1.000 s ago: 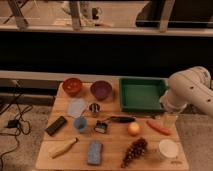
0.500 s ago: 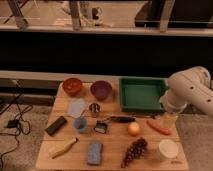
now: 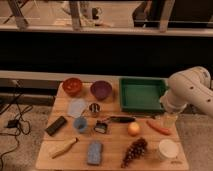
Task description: Place sponge in purple bowl
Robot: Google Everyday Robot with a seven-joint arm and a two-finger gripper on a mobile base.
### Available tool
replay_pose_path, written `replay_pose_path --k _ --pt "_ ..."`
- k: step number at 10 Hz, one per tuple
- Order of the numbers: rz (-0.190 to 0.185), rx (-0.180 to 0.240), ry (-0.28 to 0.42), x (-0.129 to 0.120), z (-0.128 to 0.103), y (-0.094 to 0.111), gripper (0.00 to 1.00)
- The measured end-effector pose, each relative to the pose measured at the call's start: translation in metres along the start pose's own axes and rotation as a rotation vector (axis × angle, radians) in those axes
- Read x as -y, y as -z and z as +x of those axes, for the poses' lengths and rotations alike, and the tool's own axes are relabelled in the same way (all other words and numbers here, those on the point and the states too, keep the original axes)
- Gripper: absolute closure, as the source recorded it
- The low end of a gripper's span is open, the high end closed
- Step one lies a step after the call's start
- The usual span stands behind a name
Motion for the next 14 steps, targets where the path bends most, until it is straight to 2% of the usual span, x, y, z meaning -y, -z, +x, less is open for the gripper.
replay_pose_path --k 6,7,10,12,14 --pt "-0.028 0.024 -0.003 -0.043 -0.015 0.003 0.20" --pt "-0.039 0.031 -0.005 -0.052 -0.016 0.001 0.20" --pt "-0.107 0.080 0.009 -0.093 -0.031 -0.017 0.20" --pt "-0.161 0.144 0.036 -0.124 -0.048 -0.030 0.20" --pt "-0.225 0.251 0.077 -0.146 -0.074 -0.036 0.20"
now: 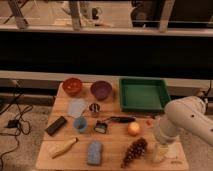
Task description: Place sponge in purple bowl
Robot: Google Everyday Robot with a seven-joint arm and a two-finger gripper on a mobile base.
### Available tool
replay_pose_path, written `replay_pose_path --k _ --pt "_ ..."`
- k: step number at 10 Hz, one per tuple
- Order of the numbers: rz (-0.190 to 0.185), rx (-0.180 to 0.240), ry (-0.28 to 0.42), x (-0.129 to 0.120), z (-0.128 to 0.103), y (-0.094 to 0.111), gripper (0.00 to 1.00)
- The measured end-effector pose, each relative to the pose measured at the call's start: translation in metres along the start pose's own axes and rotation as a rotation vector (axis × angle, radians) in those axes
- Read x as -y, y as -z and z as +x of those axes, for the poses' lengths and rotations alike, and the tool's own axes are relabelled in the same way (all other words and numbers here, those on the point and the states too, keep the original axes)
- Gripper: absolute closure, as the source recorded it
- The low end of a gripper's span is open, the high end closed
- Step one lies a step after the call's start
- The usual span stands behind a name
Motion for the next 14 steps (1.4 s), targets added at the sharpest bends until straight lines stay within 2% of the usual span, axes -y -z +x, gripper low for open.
replay_pose_path --k 1,2,6,8,10,12,14 --pt "-0.032 0.047 0.013 -0.010 -0.007 -0.005 0.20" --pt "-0.039 0.058 0.017 -0.011 -0.009 -0.006 0.20" --pt "-0.043 0.060 0.017 -0.011 -0.009 -0.007 0.20" --pt "-0.092 0.090 0.028 -0.026 -0.015 -0.024 0.20" --pt "-0.128 0.118 0.056 -0.042 -0.036 -0.050 0.20" --pt "-0.173 0.158 0.113 -0.058 -0.070 -0.075 0.20" --pt "-0.198 0.199 0.172 -0.068 -0.101 -0.087 0.20"
